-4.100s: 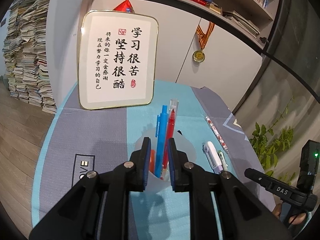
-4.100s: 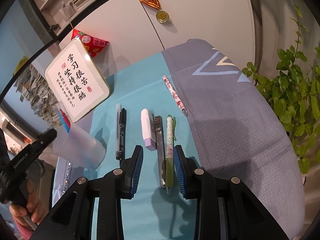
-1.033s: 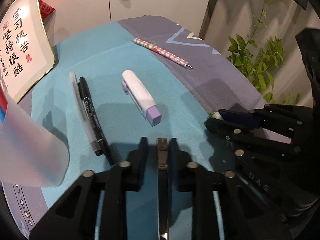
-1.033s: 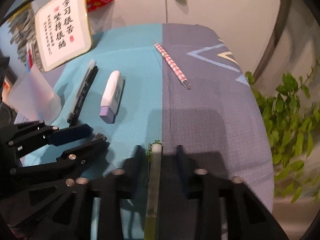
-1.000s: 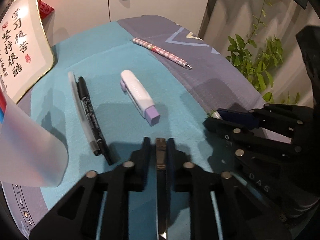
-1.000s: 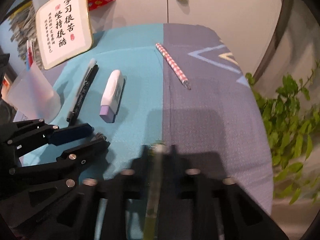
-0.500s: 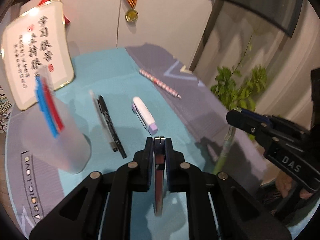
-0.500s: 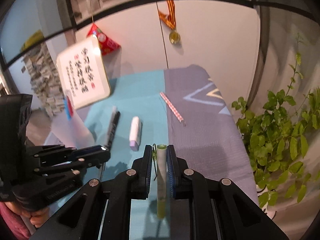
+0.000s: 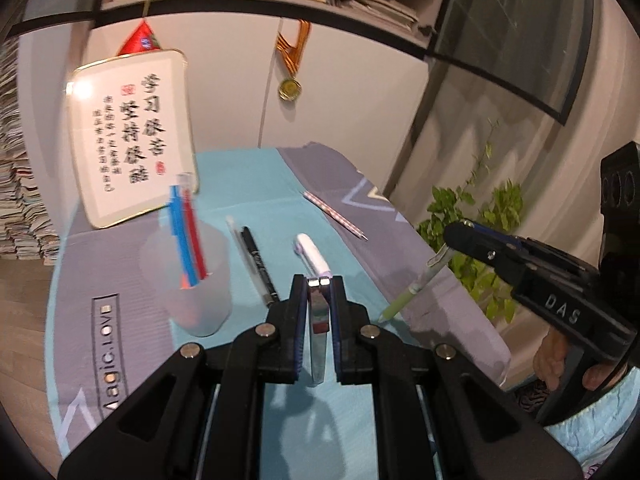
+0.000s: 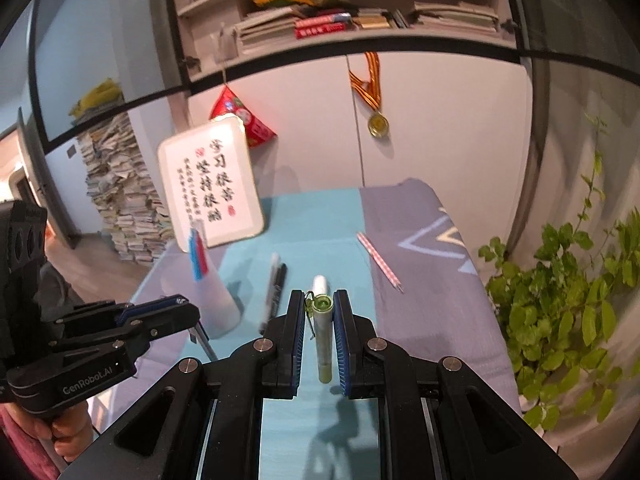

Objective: Organize stationery
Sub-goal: 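Carry the utility knife and green pen toward the clear cup with both grippers, then lower the green pen into the cup with the right gripper while left lowers the knife in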

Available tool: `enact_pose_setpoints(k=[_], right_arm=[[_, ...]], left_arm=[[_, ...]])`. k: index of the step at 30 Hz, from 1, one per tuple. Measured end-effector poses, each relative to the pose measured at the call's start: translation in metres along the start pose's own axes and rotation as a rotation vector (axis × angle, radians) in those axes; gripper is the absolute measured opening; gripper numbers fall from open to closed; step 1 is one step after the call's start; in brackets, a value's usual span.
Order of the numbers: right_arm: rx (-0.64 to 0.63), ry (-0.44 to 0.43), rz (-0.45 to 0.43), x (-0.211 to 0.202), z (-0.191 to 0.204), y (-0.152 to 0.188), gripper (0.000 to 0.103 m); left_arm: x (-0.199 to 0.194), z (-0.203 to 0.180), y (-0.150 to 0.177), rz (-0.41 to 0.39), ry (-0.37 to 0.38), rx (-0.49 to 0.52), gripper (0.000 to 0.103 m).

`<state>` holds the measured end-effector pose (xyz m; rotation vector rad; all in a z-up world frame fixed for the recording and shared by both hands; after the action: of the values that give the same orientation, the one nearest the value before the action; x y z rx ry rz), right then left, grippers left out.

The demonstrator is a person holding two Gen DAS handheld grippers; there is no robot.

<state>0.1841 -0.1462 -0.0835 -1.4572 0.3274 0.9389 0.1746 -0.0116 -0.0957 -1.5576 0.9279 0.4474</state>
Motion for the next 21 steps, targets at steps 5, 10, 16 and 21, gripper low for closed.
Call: enact_pose_setpoints(k=[5,10,16,21], right_arm=[[-0.045,-0.042,-0.007,-0.001,0.028,-0.013,0.015],[-0.134,-0.05,0.029,0.012,0.065,-0.017,0.015],[-0.198,-0.055,0.021,0.016,0.097,-0.029,0.015],[-0.222,-0.054,-0.014,0.011,0.113,-0.045,0.015]], left_arm=[[-0.017,0.022,0.008,-0.03,-0.063,-0.032,0.009],[-0.032,0.048,0.014,-0.055,-0.108,-0.077,0.009],[-0.053,0.074,0.016,-0.095,-0.15,-0.117,0.009],[-0.066,0.091,0.016,-0.128,-0.175,-0.141,0.009]])
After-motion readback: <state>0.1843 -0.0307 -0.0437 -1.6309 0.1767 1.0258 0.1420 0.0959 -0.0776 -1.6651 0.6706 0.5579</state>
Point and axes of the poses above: each gripper's, at about its wrist camera, not at the fingertips, and x roughly the way its jaws point, z to its left, y to its underside, the point moved 7 cm from there along x, roughly the way its jaws point, and after that the axes turned 10 degrees about z, right-handed, at the moved point
